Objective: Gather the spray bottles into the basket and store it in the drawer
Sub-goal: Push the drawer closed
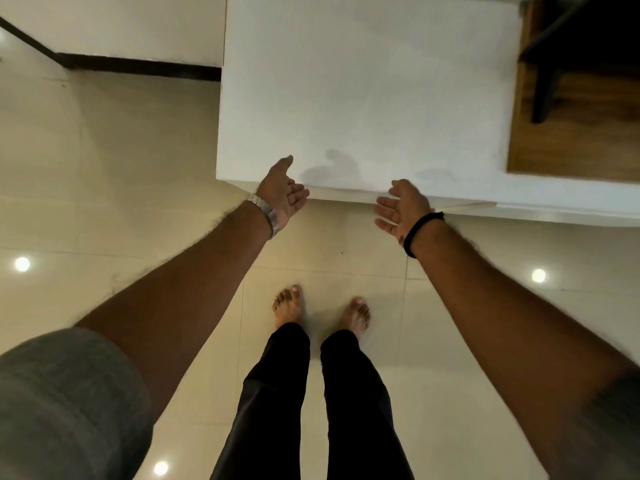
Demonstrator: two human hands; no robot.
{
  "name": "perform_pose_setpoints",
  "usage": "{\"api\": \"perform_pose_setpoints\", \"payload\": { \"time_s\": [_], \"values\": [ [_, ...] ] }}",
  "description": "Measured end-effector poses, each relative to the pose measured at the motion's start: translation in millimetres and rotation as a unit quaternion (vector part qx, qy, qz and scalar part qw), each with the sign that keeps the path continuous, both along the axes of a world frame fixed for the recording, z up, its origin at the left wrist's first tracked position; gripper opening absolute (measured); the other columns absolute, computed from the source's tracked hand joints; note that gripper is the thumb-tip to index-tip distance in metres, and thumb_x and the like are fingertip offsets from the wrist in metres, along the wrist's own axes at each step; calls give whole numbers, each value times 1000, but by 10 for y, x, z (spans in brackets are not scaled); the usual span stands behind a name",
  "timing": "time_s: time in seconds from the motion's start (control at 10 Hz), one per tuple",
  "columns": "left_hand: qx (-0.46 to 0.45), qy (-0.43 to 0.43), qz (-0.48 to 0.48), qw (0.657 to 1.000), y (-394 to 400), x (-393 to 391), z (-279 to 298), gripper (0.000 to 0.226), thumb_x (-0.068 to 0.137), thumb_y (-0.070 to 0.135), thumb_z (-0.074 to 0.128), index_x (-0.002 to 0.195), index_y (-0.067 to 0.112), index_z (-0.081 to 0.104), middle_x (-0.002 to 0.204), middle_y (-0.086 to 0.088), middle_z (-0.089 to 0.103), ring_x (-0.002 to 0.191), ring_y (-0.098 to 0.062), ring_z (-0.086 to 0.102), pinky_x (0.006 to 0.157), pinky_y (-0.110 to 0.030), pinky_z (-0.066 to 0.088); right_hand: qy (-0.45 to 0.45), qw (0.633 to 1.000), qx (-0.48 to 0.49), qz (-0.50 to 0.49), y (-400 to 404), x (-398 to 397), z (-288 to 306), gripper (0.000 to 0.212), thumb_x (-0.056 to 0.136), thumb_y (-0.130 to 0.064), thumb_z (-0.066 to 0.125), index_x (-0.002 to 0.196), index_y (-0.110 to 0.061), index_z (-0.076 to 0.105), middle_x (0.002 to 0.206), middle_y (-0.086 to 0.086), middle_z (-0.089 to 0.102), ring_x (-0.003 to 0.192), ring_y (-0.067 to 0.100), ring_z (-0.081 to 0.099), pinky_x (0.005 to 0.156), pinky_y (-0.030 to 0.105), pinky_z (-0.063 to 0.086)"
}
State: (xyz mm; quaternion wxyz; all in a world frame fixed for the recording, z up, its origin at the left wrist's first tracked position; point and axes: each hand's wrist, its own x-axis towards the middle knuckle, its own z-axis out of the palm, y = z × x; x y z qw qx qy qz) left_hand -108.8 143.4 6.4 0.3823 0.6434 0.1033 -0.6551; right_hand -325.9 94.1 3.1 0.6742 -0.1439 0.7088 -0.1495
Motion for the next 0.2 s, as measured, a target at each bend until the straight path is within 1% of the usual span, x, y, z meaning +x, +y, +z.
{"api": "perform_pose_setpoints", "payload": {
  "time_s": [0.1,0.2],
  "values": [
    [-20,-141,-254,957,-15,34,590,66,101,48,49,145,-1,43,146,-21,51,130,-34,55,111,-44,43,105,954,-96,264,0,38,621,33,100,-37,54,127,-16,55,122,7,58,119,23,55,98,36,44],
    [-40,-322,-415,850,40,53,1018,79,102,49,46,155,-3,22,165,-23,23,154,-36,21,125,-43,19,213,846,-210,441,64,-18,1053,62,102,-46,48,153,-14,34,157,10,39,144,25,37,117,41,32]
  ]
}}
